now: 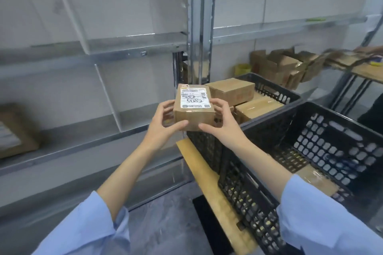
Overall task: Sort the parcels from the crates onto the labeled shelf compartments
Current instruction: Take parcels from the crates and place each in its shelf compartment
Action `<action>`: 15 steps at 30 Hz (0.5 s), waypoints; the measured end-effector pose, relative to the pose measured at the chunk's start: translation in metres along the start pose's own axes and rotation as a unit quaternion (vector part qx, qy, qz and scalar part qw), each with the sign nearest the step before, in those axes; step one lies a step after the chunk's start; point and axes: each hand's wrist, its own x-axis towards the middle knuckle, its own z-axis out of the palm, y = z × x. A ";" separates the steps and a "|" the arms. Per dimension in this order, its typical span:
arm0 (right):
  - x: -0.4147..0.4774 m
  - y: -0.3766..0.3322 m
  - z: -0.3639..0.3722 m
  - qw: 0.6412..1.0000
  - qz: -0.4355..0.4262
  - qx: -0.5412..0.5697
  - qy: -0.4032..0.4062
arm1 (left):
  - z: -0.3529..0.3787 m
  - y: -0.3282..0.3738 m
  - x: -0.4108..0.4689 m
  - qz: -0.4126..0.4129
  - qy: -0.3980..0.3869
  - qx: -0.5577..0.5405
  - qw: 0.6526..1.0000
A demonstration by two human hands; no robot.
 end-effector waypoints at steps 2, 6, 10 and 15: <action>0.009 -0.001 0.024 1.000 -0.012 -0.007 -0.022 | -0.024 -0.004 -0.009 0.001 0.030 0.007 1.000; 0.022 -0.013 0.085 0.997 -0.038 -0.014 -0.062 | -0.080 -0.019 -0.033 -0.012 0.092 0.023 0.995; 0.028 -0.033 0.154 0.992 -0.067 0.004 -0.107 | -0.140 -0.030 -0.066 -0.012 0.148 0.050 0.988; 0.018 -0.069 0.239 0.978 -0.077 0.024 -0.190 | -0.218 -0.044 -0.112 -0.033 0.204 0.068 0.976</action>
